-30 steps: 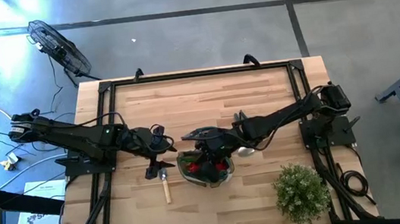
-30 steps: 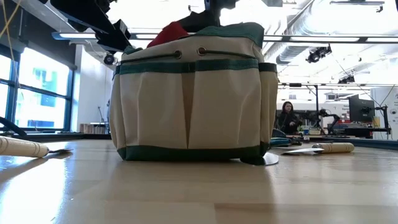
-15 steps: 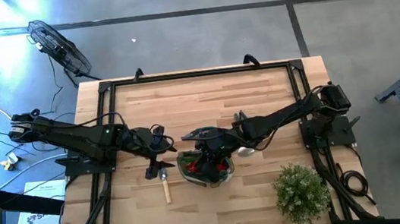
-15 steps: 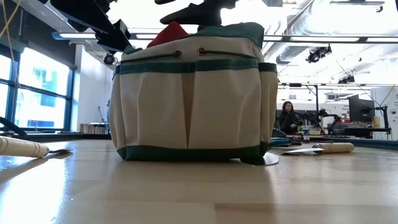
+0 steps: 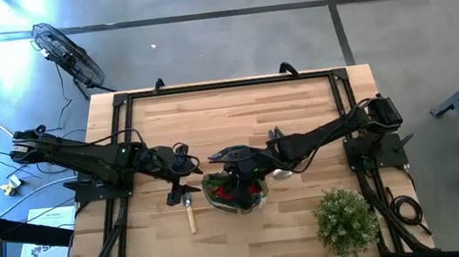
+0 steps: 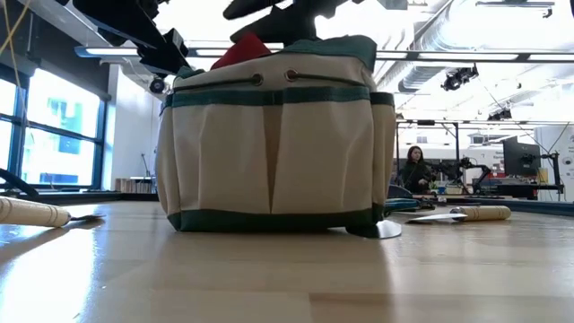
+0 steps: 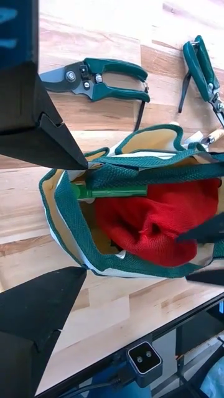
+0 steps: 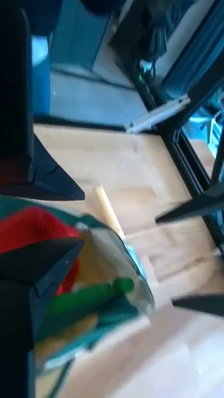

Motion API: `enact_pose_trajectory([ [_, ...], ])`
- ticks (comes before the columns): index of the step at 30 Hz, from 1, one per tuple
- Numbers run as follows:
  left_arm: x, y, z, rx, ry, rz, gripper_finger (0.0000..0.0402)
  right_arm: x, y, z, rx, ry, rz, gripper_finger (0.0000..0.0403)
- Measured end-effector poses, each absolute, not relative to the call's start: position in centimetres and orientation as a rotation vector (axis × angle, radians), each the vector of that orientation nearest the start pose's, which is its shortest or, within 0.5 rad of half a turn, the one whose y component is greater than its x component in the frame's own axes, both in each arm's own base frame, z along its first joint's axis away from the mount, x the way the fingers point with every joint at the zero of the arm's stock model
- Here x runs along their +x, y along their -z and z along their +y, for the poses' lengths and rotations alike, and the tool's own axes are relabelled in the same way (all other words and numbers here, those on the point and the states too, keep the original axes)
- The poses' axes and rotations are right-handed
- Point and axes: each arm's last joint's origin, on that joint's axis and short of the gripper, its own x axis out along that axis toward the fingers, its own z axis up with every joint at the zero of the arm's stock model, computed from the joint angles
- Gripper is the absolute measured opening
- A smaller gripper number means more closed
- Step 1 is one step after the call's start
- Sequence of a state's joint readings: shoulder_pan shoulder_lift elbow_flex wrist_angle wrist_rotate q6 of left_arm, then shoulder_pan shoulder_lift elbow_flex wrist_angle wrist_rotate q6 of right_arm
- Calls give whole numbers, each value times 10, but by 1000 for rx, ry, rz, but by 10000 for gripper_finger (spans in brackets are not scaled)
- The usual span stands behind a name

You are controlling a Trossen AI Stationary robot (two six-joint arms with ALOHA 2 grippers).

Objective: Pick & Place Garden tools in Gardening bag
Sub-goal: Put the red gloves into the green gardening bag

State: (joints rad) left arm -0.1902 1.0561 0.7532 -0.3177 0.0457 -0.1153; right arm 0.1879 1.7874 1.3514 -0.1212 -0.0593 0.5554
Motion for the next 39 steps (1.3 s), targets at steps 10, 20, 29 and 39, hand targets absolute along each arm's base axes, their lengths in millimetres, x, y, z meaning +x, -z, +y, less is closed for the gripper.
enact_pose_trajectory([
  [10, 215, -260, -43, -77, 186, 656, 260, 398, -260, 76, 426, -60, 606, 86],
  [20, 215, -259, -43, -77, 186, 658, 260, 394, -253, 72, 327, 63, 664, 86],
  [29, 215, -259, -43, -76, 185, 658, 260, 394, -253, 74, 347, 4, 670, 49],
  [39, 215, -259, -43, -76, 182, 658, 260, 394, -257, 77, 307, -37, 642, 4],
])
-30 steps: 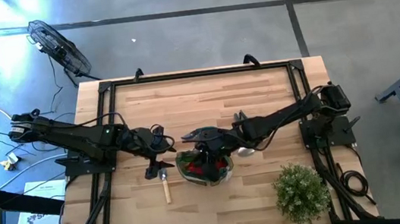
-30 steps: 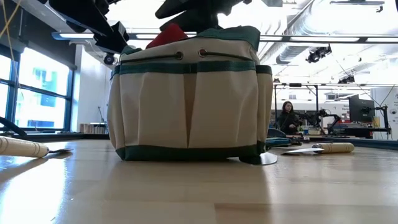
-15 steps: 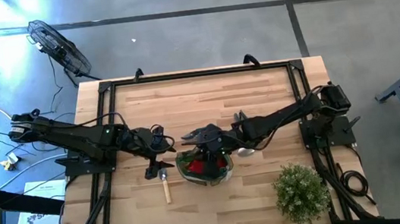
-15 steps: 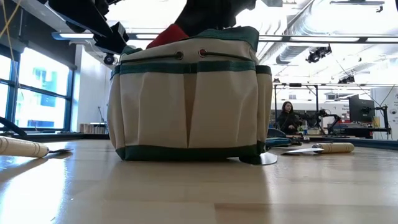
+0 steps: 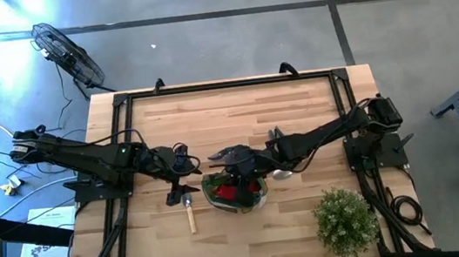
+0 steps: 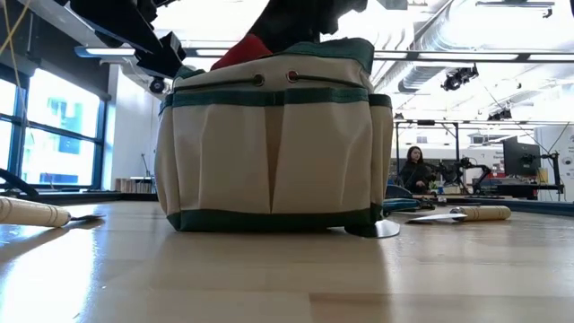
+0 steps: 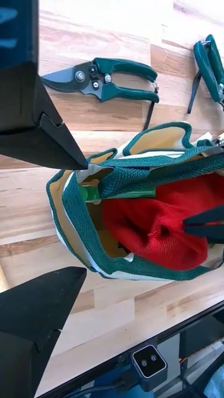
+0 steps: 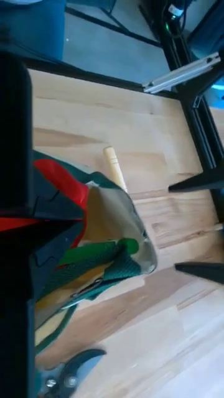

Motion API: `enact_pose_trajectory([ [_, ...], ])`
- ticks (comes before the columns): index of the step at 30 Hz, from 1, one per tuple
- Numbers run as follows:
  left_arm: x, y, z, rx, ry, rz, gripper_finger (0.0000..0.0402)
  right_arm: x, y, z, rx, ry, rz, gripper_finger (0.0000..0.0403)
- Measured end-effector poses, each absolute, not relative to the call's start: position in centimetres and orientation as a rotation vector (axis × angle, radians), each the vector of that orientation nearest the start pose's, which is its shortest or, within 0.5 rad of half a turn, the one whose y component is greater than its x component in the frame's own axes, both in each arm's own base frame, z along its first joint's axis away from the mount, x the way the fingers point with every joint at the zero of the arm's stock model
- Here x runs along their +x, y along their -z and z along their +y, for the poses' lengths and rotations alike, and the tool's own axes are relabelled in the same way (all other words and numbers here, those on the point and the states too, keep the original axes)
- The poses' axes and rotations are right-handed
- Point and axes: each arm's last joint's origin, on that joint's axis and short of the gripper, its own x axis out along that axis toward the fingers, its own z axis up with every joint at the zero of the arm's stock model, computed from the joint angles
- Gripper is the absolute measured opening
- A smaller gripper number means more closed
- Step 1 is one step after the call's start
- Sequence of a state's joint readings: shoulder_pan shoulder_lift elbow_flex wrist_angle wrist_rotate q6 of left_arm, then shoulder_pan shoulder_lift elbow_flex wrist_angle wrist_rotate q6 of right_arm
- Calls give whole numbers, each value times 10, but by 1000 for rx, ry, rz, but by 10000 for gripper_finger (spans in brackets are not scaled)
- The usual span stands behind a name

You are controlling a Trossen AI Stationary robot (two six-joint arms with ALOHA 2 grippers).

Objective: Pick & Place Garden tools in Gardening bag
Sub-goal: Put the red gloves into the green gardening bag, then put the right green shear scissors into the green gardening bag

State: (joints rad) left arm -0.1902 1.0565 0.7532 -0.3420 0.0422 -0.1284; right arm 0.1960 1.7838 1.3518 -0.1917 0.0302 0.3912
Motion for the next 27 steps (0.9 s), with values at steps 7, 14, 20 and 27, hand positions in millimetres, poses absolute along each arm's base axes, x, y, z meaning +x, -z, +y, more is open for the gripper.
enact_pose_trajectory([
  [7, 215, -259, -43, -76, 182, 663, 260, 384, -278, 90, 71, 53, 537, 4],
  [14, 215, -259, -43, -76, 183, 665, 260, 372, -293, 106, -4, 77, 477, 4],
  [20, 214, -258, -42, -82, 180, 674, 260, 342, -301, 101, 42, 321, 576, 4],
  [27, 214, -258, -42, -74, 182, 677, 260, 308, -305, 71, 287, 564, 729, 3],
])
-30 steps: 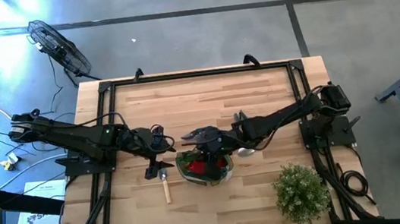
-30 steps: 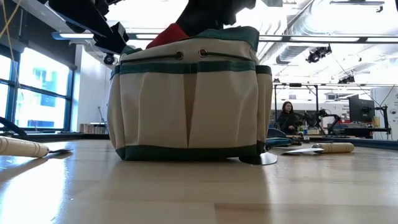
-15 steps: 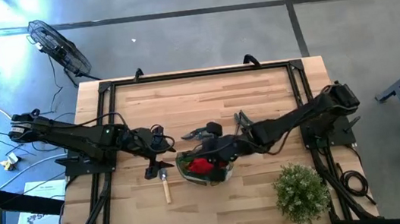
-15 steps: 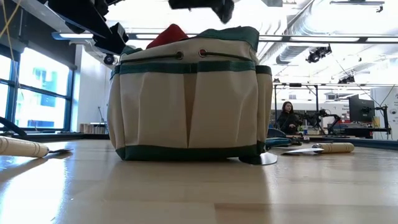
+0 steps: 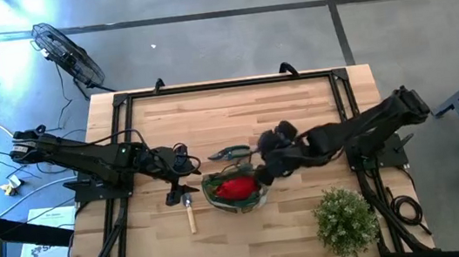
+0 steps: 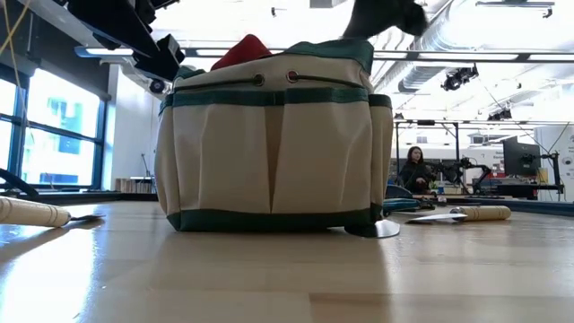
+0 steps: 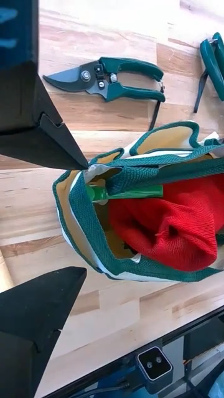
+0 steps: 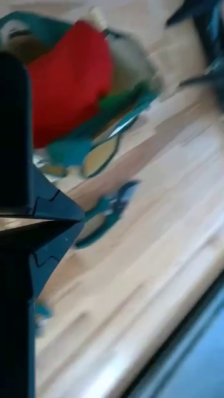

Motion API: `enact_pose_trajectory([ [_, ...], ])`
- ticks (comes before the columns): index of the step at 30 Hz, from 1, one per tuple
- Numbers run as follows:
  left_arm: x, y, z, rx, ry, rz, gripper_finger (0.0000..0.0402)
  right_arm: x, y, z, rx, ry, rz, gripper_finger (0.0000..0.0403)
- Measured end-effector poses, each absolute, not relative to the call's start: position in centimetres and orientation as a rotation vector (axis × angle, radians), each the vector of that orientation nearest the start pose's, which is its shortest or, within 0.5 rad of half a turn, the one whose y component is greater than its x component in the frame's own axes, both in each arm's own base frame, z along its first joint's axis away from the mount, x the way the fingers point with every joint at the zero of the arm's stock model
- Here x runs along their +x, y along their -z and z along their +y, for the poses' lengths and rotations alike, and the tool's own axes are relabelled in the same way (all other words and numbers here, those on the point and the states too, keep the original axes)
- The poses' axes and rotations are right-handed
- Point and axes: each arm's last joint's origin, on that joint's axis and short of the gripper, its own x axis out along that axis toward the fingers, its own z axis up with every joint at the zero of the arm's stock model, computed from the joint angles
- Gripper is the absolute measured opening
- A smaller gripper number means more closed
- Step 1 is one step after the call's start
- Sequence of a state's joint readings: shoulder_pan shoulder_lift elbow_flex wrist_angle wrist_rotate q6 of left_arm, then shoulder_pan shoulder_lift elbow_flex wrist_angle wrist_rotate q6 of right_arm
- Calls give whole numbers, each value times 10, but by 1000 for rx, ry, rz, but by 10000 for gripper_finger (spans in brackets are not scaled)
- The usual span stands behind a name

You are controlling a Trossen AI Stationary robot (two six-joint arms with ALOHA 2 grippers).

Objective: Pick & Place Garden tools in Gardening bag
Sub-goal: Put the right green shear scissors into the green gardening bag

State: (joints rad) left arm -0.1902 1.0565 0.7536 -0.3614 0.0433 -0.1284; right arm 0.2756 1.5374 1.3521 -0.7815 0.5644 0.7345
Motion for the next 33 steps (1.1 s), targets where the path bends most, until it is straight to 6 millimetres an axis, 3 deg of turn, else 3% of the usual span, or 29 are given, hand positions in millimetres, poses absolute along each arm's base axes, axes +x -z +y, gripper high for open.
enact_pose_trajectory([
  [12, 213, -257, -42, -50, 189, 683, 260, 294, -294, 35, 308, 624, 999, 11],
  [18, 213, -257, -42, -47, 189, 684, 260, 294, -285, 22, 365, 585, 1070, 71],
  [25, 213, -257, -42, 24, 214, 675, 260, 286, -259, -6, 380, 689, 1147, 162],
  [33, 214, -258, -41, 81, 179, 666, 260, 268, -222, -50, 535, 824, 1220, 179],
])
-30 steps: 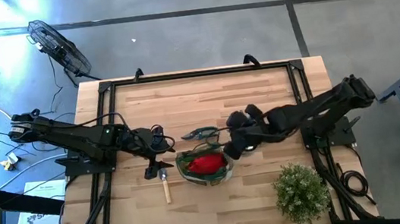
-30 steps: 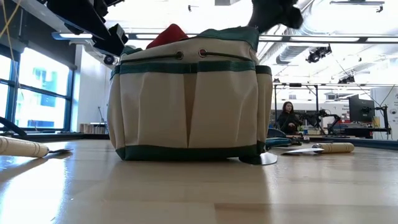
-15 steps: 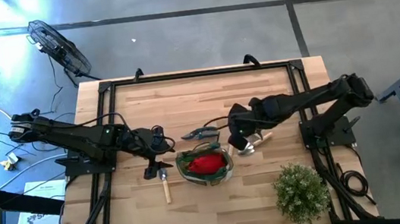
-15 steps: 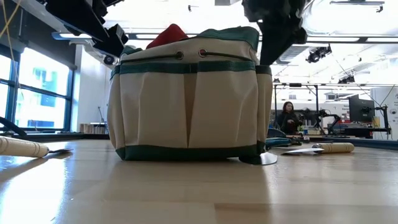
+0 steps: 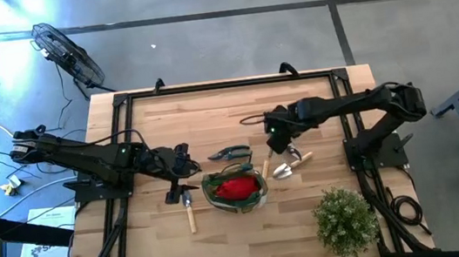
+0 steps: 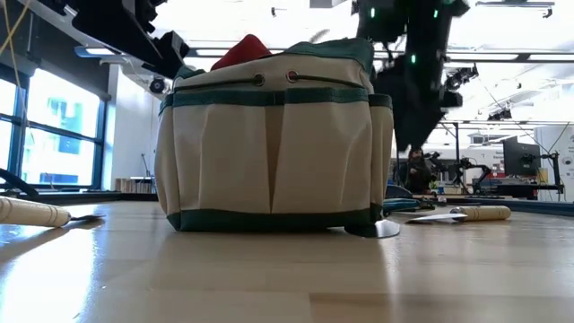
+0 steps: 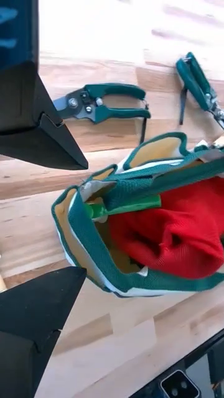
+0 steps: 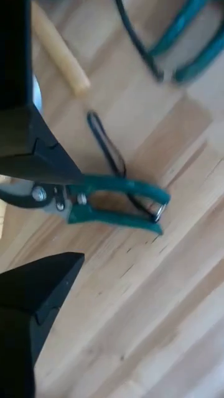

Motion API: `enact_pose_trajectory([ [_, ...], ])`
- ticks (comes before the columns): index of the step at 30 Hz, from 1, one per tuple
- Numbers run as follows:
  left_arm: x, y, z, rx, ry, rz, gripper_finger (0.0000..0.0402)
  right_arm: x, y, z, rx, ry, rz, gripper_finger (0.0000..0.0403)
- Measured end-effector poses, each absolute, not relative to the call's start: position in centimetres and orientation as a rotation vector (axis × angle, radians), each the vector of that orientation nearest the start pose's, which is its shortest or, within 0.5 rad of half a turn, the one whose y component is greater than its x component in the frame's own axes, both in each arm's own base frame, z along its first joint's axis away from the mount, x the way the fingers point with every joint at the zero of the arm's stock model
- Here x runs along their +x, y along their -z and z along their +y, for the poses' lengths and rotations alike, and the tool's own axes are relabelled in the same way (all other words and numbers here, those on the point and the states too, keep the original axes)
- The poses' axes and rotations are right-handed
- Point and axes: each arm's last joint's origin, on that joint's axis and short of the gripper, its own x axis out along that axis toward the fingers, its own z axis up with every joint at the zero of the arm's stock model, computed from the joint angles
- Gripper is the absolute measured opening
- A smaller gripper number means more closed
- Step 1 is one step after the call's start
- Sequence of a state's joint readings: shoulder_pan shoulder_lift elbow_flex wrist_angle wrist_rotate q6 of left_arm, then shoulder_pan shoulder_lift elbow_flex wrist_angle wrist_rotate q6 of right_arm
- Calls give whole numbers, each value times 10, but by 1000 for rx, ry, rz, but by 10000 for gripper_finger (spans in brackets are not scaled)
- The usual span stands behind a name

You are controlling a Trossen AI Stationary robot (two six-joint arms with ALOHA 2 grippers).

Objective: Pick & Place Garden tools in Gardening bag
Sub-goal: Put the right green shear scissors into the green gardening bag

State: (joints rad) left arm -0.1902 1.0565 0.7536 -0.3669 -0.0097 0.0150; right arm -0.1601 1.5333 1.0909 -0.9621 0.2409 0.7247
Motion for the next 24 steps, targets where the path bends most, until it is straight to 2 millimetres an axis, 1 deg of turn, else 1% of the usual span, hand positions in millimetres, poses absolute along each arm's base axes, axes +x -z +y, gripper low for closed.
enact_pose_trajectory([
  [4, 213, -256, -41, 13, 177, 686, 260, 267, -207, -68, 612, 756, 1197, 175],
  [6, 212, -256, -42, -25, 181, 700, 260, 267, -206, -75, 631, 744, 1170, 174],
  [9, 211, -255, -42, -78, 184, 718, 260, 267, -206, -82, 614, 765, 1141, 174],
  [13, 211, -255, -43, -106, 192, 722, 260, 266, -206, -86, 603, 748, 1147, 174],
  [19, 211, -255, -42, -78, 191, 719, 260, 268, -202, -85, 577, 708, 1176, 174],
  [24, 210, -253, -42, -82, 192, 745, 260, 277, -186, -86, 572, 645, 1226, 174],
])
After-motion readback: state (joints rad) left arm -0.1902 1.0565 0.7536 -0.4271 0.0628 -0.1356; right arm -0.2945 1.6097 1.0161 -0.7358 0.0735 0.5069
